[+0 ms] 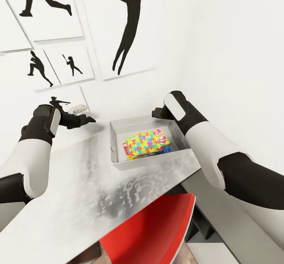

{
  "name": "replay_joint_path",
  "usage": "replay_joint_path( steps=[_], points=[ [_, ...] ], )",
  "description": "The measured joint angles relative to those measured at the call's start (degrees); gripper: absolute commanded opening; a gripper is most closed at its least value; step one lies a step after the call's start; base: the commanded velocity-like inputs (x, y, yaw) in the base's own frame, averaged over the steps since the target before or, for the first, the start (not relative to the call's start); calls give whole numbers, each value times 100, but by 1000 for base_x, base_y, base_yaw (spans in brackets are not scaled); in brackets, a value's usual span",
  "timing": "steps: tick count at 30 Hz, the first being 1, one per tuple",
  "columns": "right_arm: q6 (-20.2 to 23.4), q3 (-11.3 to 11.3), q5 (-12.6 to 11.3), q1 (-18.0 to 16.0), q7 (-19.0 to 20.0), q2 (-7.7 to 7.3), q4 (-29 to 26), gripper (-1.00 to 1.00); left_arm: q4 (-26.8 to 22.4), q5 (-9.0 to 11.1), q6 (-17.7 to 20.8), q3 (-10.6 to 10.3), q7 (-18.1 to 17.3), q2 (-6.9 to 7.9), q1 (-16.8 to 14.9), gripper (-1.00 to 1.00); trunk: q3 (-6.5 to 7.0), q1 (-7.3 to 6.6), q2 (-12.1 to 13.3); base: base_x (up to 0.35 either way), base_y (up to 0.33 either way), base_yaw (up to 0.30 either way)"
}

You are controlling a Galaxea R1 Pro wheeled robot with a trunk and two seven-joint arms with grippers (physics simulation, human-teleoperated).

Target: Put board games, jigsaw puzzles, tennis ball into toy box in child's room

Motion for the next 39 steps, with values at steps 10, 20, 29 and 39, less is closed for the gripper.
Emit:
replay_joint_path(
  steps=[10, 20, 29, 39],
  points=[
    [17, -3, 0, 0, 0, 0, 1, 100, 1, 0, 0, 0, 0, 0, 0, 100, 0, 0, 0, 0, 0, 0],
    [15, 6, 0, 0, 0, 0, 8, 100, -1, 0, 0, -3, -3, -3, 0, 100, -14, 0, 0, 0, 0, 0],
    [26, 0, 0, 0, 0, 0, 16, 100, -1, 0, 0, 17, -7, -27, 0, 100, -87, 0, 1, 0, 0, 0],
    [35, -2, 8, 0, 0, 0, 16, 100, -1, -12, 0, 25, -8, -173, 0, 100, -180, 0, 0, 0, 0, 0]
  ],
)
